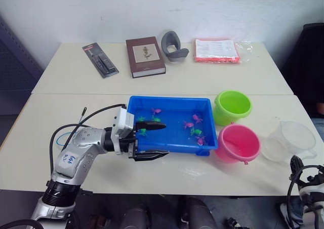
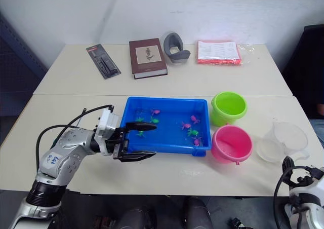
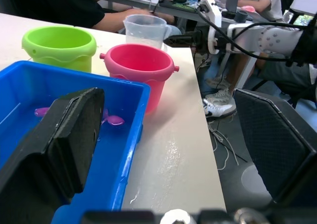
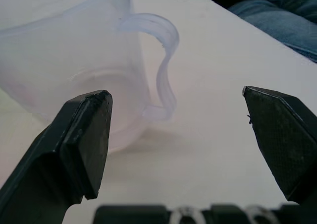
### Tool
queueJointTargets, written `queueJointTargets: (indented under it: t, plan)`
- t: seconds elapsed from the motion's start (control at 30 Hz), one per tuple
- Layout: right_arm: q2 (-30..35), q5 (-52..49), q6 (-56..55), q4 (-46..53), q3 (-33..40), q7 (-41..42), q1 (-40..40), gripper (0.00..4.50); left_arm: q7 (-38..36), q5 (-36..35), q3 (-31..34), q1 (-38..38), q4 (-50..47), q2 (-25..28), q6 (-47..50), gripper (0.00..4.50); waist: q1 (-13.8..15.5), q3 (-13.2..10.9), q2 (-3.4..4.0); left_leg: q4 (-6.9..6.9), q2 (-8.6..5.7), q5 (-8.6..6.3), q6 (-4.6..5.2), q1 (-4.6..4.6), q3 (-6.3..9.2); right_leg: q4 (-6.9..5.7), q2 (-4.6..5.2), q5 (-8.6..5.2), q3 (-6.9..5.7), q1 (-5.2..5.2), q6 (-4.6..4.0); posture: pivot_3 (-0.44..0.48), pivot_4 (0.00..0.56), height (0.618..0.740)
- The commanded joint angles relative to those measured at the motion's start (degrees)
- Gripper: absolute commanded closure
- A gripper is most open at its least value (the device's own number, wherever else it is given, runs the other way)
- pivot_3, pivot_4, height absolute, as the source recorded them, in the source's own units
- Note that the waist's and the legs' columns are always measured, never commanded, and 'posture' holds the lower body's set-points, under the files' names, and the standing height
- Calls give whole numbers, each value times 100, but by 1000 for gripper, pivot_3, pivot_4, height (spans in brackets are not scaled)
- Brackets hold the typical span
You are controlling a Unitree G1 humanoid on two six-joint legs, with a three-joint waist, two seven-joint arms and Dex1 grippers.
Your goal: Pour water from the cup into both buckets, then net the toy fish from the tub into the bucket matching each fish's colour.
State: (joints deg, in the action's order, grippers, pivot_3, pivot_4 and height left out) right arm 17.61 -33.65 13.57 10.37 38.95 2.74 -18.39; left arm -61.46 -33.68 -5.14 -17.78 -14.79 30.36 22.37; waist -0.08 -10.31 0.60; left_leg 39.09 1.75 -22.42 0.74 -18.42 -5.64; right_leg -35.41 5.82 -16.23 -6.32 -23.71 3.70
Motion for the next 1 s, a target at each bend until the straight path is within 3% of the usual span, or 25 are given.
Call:
queueJointTargets:
  t: [0.03, 0.63, 0.77, 1.0]
  plan:
    - [87, 168, -65, -94, 236, -163, 55, 0, -11, 50, 40, -67, -85, 6, -113, 41, -1, 0, 0, 0, 2, 1, -2, 0, 0, 0, -2, 0, 0, 0, 0, 0, 150, 740]
    - [470, 188, -369, -1237, 355, 416, 828, 0, -84, 231, 16, -134, 84, -11, -303, 41, -3, 0, 0, 0, 3, 5, -2, 1, -3, -2, -4, 0, 4, 0, 0, 0, 150, 740]
    - [464, 49, -419, -1356, 401, 595, 953, 1093, -109, 270, 8, -116, 101, -8, -357, 0, -6, 0, 0, 0, 4, 5, -2, 1, -4, -1, -4, 0, 4, -1, 0, 0, 150, 740]
    - [409, -212, -409, -1144, 514, 855, 1028, 4406, -154, 304, -13, -128, 173, -30, -436, 0, 2, 0, 0, 0, 3, 6, 0, 0, -3, 0, -3, 0, 3, 0, 1, 0, 150, 740]
